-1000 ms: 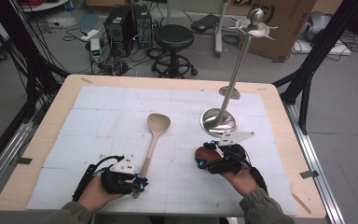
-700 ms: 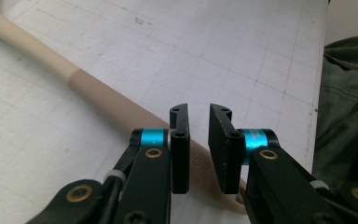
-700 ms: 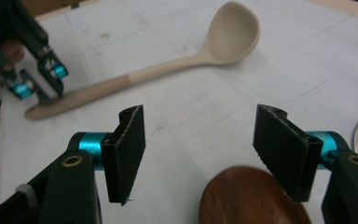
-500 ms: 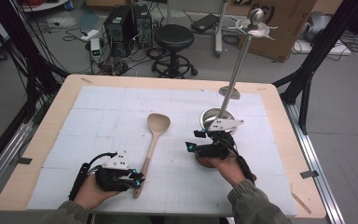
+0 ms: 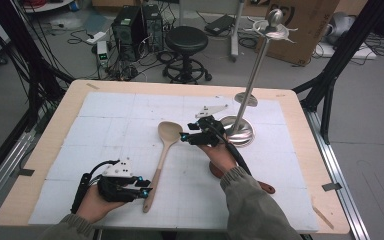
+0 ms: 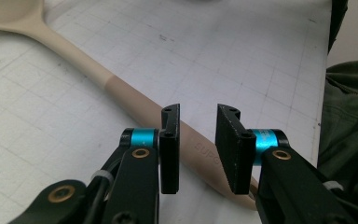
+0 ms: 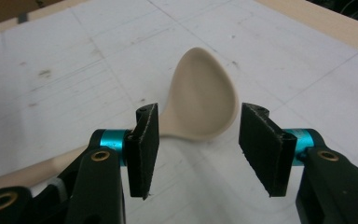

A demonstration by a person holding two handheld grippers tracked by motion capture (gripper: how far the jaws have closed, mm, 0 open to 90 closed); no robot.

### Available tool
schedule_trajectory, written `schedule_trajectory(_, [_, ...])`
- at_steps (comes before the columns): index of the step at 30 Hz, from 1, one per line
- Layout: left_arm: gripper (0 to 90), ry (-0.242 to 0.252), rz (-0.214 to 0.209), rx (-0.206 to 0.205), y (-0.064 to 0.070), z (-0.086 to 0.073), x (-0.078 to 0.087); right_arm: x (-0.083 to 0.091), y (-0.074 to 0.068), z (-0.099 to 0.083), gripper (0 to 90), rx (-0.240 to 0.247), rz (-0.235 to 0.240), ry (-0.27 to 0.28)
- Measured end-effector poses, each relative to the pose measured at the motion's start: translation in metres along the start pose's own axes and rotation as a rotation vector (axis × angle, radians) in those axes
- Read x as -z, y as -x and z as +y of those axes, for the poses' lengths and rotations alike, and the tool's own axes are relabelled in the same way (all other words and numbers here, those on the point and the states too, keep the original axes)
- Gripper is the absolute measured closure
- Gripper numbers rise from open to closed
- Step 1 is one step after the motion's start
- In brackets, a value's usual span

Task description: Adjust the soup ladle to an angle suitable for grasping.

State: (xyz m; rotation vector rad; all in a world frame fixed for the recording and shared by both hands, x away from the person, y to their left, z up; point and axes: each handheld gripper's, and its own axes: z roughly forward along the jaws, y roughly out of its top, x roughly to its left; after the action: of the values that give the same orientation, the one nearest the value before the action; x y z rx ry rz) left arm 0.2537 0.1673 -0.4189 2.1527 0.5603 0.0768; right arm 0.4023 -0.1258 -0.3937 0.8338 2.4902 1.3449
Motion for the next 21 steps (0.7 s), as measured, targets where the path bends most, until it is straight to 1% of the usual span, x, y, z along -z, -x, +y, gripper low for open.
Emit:
schedule_trajectory(2, [70.2, 0.004, 0.004, 0.003, -0.001, 0.0, 0.001, -0.009, 0.003, 0.004, 48.3, -0.007, -0.014, -0.015])
schedule_trajectory(7, [69.4, 0.021, 0.011, 0.01, -0.002, -0.001, 0.003, -0.031, 0.009, 0.01, 50.9, -0.028, -0.019, -0.042])
schedule_trajectory(9, [69.2, 0.023, 0.012, 0.011, -0.003, -0.001, 0.004, -0.038, 0.01, 0.012, 53.9, -0.023, -0.025, -0.044])
schedule_trajectory(11, [68.8, 0.027, 0.014, 0.012, -0.003, -0.001, 0.004, -0.045, 0.011, 0.013, 56.7, -0.019, -0.047, -0.053])
schedule_trajectory(15, [67.6, 0.027, 0.017, 0.011, -0.003, -0.001, 0.004, -0.053, 0.014, 0.01, 65.8, -0.022, -0.068, -0.077])
schedule_trajectory(18, [66.7, 0.035, 0.019, 0.015, -0.003, -0.001, 0.004, -0.056, 0.017, 0.007, 78.4, -0.029, -0.09, -0.099])
schedule_trajectory(19, [66.5, 0.035, 0.02, 0.015, -0.003, -0.001, 0.005, -0.055, 0.018, 0.006, 81.4, -0.037, -0.088, -0.1])
schedule_trajectory(20, [66.3, 0.036, 0.02, 0.015, -0.004, -0.001, 0.005, -0.055, 0.019, 0.006, 81.9, -0.041, -0.084, -0.104])
schedule_trajectory(21, [66.0, 0.034, 0.021, 0.012, -0.004, -0.001, 0.005, -0.055, 0.018, 0.006, 82.3, -0.039, -0.09, -0.108])
